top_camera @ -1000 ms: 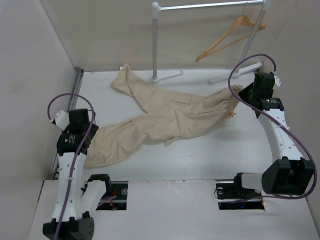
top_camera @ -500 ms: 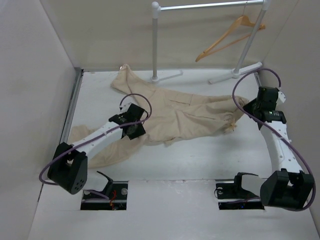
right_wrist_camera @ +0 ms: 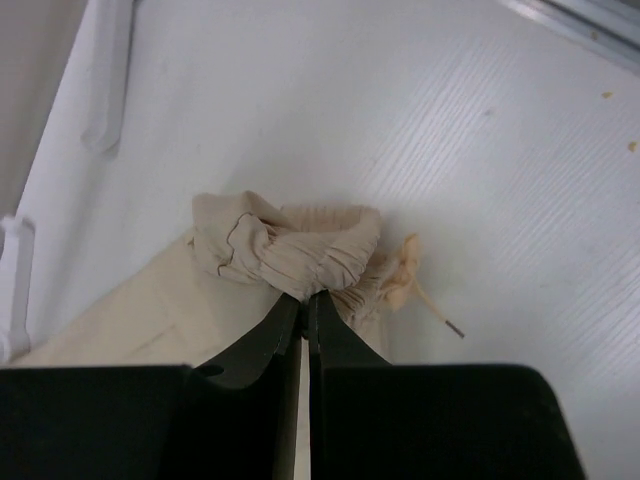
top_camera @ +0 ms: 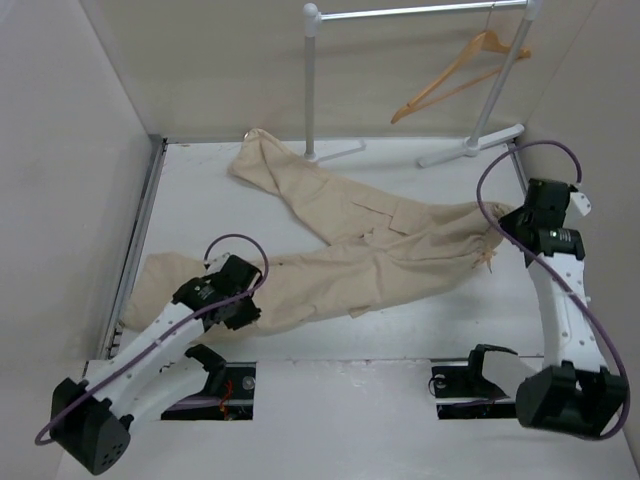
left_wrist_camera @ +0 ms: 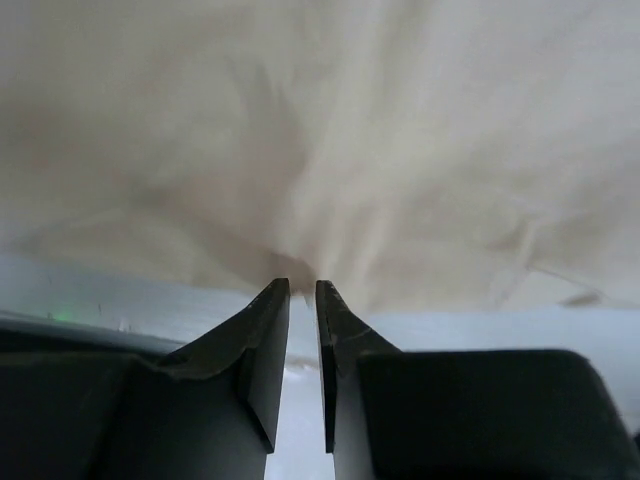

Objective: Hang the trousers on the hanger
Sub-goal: Flatten out the trousers at the center of the board.

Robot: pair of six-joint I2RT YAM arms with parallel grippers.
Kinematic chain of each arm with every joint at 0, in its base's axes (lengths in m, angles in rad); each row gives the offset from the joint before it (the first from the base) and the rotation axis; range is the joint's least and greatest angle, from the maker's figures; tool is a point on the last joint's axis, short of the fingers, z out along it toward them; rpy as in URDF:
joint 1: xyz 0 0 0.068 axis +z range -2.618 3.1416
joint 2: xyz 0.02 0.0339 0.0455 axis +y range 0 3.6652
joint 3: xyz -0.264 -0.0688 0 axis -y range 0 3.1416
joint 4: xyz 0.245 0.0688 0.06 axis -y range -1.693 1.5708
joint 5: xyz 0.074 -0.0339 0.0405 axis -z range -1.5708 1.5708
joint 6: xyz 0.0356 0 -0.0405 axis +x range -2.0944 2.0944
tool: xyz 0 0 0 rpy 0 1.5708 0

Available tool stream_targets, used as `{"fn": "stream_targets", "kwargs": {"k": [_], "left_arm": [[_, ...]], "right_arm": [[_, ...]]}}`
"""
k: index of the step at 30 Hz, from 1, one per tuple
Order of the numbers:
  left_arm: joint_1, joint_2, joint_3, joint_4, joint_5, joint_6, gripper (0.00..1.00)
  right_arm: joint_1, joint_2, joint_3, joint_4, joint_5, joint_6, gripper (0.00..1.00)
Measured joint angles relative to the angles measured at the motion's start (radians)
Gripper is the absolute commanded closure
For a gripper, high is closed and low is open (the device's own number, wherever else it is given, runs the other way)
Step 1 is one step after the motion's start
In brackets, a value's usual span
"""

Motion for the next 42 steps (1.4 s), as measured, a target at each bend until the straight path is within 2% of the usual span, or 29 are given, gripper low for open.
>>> {"fn": "stream_targets", "kwargs": {"k": [3, 5, 8, 12, 16, 21, 26, 30, 36, 38, 40, 42], "left_arm": [[0.016, -0.060, 0.087, -0.079, 0.001, -0.018, 0.73], [0.051, -0.040, 0.178, -0.097, -0.003, -0.011, 0.65], [0.109, 0.094, 0.329, -0.035, -0.012, 0.028, 0.52], [0.205, 0.361, 0.489, 0.163, -0.011, 0.083, 0.50], [0.292, 0.676, 0.691, 0.328, -0.012, 0.123, 0.62], [0.342, 1.059, 1.033, 0.438, -0.054, 0.203, 0.67], [0.367, 1.371, 1.344, 0.444, -0.114, 0.261, 0.56], [0.386, 1.523, 1.469, 0.406, -0.154, 0.279, 0.52], [0.437, 1.553, 1.491, 0.361, -0.154, 0.273, 0.58], [0.454, 1.545, 1.479, 0.389, -0.130, 0.266, 0.71], [0.468, 1.529, 1.451, 0.423, -0.099, 0.255, 0.89], [0.486, 1.505, 1.407, 0.463, -0.062, 0.244, 0.98]], "right_arm": [[0.048, -0.116, -0.105, 0.004, 0.005, -0.001, 1.00], [-0.009, -0.148, -0.181, -0.007, 0.003, 0.005, 1.00], [-0.107, -0.101, -0.221, -0.020, 0.004, 0.015, 1.00], [-0.090, -0.054, -0.209, -0.007, 0.001, 0.023, 1.00], [0.031, -0.065, -0.198, 0.015, -0.002, 0.027, 1.00], [0.168, -0.092, -0.200, 0.027, -0.012, 0.035, 1.00], [0.271, -0.126, -0.202, 0.027, -0.023, 0.037, 1.00], [0.272, -0.142, -0.205, 0.026, -0.027, 0.029, 1.00], [0.208, -0.140, -0.205, 0.026, -0.042, 0.005, 1.00], [0.195, -0.139, -0.205, 0.026, -0.045, 0.000, 1.00], [0.185, -0.134, -0.205, 0.026, -0.049, -0.003, 1.00], [0.171, -0.130, -0.205, 0.026, -0.051, -0.004, 1.00]]}}
